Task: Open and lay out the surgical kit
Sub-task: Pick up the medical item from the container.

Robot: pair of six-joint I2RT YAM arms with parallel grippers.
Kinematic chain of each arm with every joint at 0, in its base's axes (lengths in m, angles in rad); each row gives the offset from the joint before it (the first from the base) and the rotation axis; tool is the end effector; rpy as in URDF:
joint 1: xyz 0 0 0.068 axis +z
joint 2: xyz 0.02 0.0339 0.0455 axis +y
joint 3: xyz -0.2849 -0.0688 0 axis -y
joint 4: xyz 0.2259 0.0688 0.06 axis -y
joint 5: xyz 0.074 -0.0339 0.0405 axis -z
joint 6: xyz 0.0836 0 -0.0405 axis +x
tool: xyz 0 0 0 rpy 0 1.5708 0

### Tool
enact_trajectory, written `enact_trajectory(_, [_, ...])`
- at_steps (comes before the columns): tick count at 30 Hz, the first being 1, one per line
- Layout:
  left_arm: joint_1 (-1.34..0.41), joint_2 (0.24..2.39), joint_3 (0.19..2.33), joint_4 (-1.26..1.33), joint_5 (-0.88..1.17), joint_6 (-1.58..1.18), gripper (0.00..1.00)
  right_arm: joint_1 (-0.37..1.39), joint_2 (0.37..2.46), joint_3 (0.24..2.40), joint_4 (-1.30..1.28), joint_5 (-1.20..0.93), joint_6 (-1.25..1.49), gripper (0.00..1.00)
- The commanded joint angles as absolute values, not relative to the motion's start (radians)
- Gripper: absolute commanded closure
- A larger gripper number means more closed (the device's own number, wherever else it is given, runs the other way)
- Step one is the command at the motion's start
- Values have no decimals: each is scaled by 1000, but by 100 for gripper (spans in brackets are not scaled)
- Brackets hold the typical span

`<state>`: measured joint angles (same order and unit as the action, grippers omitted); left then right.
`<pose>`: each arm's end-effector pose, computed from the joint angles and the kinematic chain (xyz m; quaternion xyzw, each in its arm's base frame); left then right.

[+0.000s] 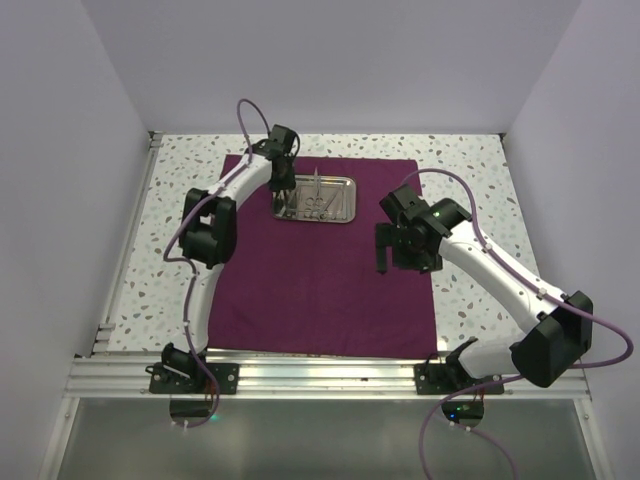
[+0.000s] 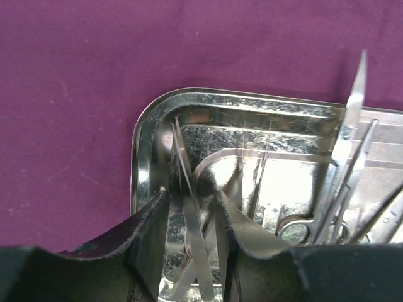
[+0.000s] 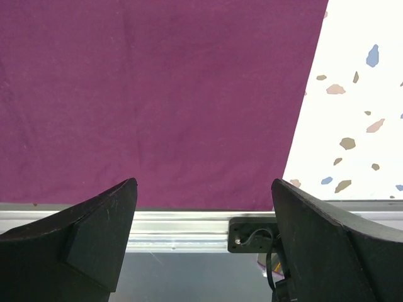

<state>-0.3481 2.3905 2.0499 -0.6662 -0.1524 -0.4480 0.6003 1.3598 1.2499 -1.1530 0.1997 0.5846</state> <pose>0.5166 -0.1740 0.1566 -0.0690 0.9555 -0.0401 0.2841 0.2063 0.1212 0.2783 0.0076 0.9833 0.0035 0.1816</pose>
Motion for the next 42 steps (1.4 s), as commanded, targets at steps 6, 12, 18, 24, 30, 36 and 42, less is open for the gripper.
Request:
enact_trajectory(6, [-344,2421,2092,-683,-163,-466,86,600,1327,1236,-1180,226,603,9])
enact_trajectory(12, [-344,2376,2094,-684,-120,-468,100,600,1318,1218,-1175,219,611,9])
enact_trajectory(18, [-310,2286,2063,-638,59,-553,100,598,1322,1215,-1169,202,618,10])
enact_trajectory(24, [-246,2204,1919,-482,256,-672,100,598,1309,1207,-1164,193,623,10])
enact_trajectory(30, [-181,2167,1730,-249,478,-805,100,600,1287,1195,-1170,193,629,10])
enact_trajectory(36, [-156,2204,1566,53,734,-995,100,600,1273,1186,-1173,198,630,10])
enact_trajectory(42, [-169,2177,1555,141,772,-989,100,600,1266,1175,-1164,195,638,10])
